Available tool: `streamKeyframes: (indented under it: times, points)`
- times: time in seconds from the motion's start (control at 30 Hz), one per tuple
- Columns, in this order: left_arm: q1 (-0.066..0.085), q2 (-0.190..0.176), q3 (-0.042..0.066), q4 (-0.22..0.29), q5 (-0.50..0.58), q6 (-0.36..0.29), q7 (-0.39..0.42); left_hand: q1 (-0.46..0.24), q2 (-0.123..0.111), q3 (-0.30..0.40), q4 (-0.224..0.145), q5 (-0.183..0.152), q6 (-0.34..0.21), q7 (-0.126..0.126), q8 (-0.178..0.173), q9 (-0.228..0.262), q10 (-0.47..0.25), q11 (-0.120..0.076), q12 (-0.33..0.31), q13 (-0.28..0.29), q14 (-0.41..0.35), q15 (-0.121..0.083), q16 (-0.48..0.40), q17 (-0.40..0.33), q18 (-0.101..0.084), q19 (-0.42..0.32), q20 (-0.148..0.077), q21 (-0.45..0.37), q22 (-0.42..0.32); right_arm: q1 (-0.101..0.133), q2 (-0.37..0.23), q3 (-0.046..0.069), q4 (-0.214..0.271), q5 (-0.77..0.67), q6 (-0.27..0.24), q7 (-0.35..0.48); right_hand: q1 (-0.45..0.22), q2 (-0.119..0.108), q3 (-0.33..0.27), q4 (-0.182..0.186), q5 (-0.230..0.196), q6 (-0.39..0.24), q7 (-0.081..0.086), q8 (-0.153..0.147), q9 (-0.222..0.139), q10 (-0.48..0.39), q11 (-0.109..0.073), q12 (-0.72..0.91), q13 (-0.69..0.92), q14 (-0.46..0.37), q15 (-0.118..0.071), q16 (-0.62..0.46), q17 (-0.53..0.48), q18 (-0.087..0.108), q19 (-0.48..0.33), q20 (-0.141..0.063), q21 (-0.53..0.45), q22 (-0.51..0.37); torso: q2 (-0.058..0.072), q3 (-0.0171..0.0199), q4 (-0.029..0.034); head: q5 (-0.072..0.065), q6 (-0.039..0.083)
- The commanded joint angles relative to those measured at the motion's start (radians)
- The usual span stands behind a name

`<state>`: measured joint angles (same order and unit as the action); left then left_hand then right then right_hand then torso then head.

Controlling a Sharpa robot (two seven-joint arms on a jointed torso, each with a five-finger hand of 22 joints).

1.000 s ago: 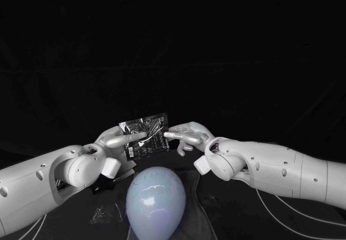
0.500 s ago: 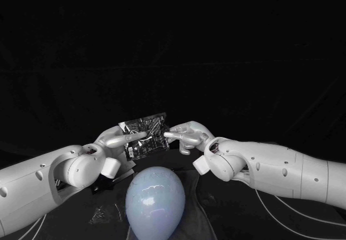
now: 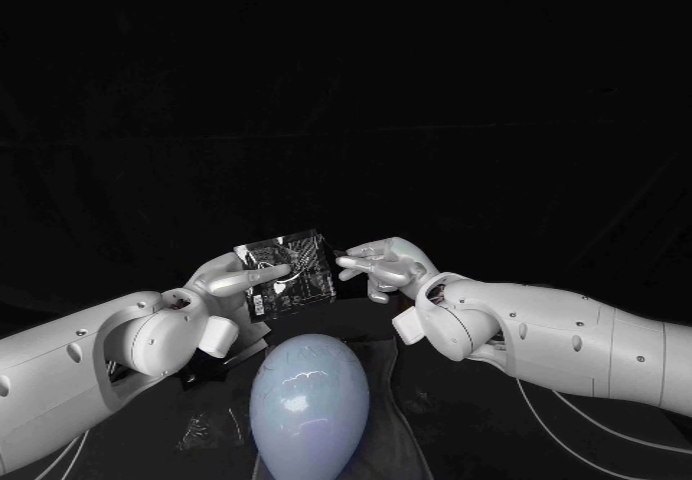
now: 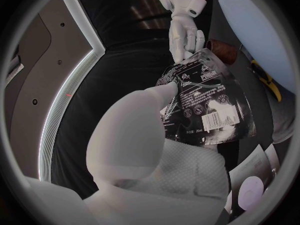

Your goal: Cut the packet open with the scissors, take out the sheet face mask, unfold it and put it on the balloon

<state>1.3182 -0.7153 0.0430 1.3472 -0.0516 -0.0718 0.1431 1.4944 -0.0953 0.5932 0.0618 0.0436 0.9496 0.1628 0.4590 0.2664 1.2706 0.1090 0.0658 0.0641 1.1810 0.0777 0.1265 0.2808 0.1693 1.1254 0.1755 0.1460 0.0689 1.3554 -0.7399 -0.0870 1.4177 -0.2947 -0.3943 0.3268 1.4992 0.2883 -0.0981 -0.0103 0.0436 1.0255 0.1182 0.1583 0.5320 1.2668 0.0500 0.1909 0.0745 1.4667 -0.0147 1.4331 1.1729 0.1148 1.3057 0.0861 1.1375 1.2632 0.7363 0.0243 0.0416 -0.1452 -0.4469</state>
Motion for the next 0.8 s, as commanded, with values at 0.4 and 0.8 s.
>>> streamKeyframes:
  times: [0.4,0.8]
  points:
    - [0.001,0.002,0.001,-0.005,-0.004,0.014,0.009,0.001,0.013,0.001,-0.005,0.005,-0.001,0.009,0.004,0.127,0.004,0.001,-0.002,0.001,-0.004,-0.002,-0.004,0.002,0.014,-0.001,0.003,-0.002,0.002,0.025,-0.010,0.006,-0.007,-0.055,-0.087,-0.020,-0.080,-0.013,0.146,-0.076,0.006,0.020,-0.022,0.081,0.089,0.084,-0.021,0.005,0.049,0.048,-0.026,0.044,0.122,-0.021,0.031,-0.017,0.051,0.037,0.000,-0.0001,0.0004,-0.001,0.004]
    - [0.001,0.006,-0.001,-0.012,-0.010,0.014,0.007,0.001,0.013,0.001,-0.005,0.005,-0.001,0.009,0.004,0.127,0.004,0.001,-0.002,0.001,-0.004,-0.002,-0.004,0.002,0.014,-0.001,0.003,-0.002,0.002,0.144,0.037,0.010,-0.139,-0.173,-0.158,-0.102,-0.237,-0.028,0.294,-0.193,0.005,-0.012,-0.027,0.134,0.215,0.086,-0.028,0.023,0.120,0.059,-0.029,0.063,0.181,-0.027,0.047,-0.020,0.080,0.062,-0.001,-0.0020,0.0002,-0.003,0.008]
